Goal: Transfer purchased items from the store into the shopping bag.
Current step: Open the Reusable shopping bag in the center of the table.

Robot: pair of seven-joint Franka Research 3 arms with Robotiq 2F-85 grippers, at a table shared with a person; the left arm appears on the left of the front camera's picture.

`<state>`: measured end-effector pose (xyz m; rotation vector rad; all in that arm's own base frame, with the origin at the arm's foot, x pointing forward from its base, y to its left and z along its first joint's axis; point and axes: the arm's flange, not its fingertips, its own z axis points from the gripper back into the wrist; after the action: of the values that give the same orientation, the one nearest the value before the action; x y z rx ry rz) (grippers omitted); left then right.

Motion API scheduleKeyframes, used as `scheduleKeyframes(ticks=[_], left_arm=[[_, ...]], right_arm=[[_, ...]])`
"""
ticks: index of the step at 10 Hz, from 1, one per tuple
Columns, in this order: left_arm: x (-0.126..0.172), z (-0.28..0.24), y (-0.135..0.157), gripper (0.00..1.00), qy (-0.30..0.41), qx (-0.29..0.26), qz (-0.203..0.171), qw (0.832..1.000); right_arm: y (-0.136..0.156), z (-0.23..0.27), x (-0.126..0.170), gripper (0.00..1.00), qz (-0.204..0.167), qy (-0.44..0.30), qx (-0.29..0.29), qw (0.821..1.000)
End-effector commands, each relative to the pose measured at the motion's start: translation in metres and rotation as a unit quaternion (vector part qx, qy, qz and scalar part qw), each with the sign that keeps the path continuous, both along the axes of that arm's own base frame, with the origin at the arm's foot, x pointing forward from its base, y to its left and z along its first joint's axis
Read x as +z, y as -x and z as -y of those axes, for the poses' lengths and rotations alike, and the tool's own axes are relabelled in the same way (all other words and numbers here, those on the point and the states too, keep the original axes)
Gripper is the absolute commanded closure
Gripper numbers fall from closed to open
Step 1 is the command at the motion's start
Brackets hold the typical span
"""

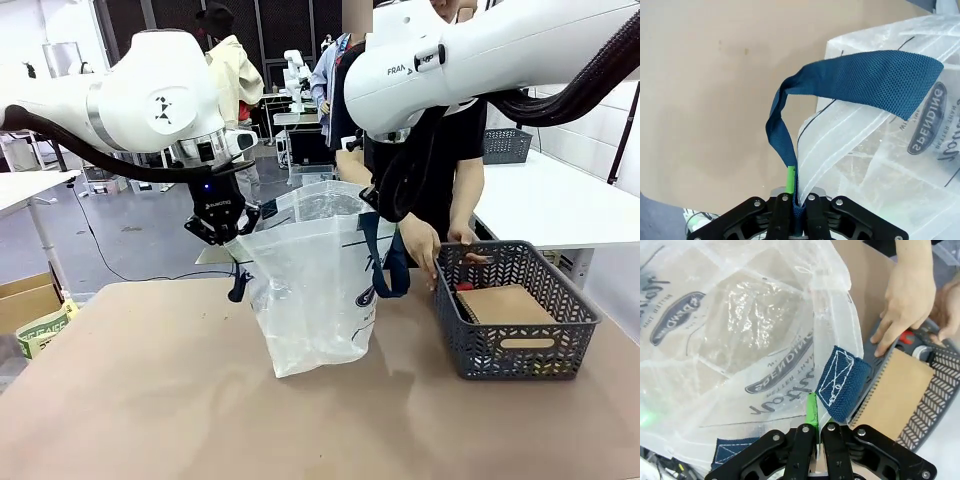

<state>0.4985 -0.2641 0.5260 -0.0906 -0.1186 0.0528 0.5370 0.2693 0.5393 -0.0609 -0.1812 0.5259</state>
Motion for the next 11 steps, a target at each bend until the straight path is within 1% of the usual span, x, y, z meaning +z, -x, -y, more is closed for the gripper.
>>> scheduleKeyframes(ticks=[1,4,6,7,8,11], left_arm=[[0.001,-0.008,0.008,1.0,-0.025,0.01,0.003,1.0],[-0.01,0.02,0.011,1.0,0.01,-0.032,-0.005,0.999],[-0.016,0.018,0.013,1.0,0.001,-0.045,-0.01,0.999],[-0.018,0.016,0.014,1.0,-0.003,-0.051,-0.016,0.999],[-0.006,0.024,0.013,1.0,-0.002,-0.03,-0.006,1.0],[-0.006,0.024,0.013,1.0,-0.002,-0.03,-0.006,1.0]], right_arm=[[0.001,0.004,-0.003,1.0,-0.004,0.017,0.014,1.0],[0.0,-0.008,-0.01,1.0,0.007,0.01,0.028,1.0],[0.001,-0.009,-0.012,1.0,0.006,0.019,0.032,0.999],[0.004,-0.011,-0.005,1.0,-0.003,0.002,0.018,1.0],[0.004,-0.011,-0.005,1.0,-0.003,0.002,0.018,1.0],[0.004,-0.011,-0.005,1.0,-0.003,0.002,0.018,1.0]])
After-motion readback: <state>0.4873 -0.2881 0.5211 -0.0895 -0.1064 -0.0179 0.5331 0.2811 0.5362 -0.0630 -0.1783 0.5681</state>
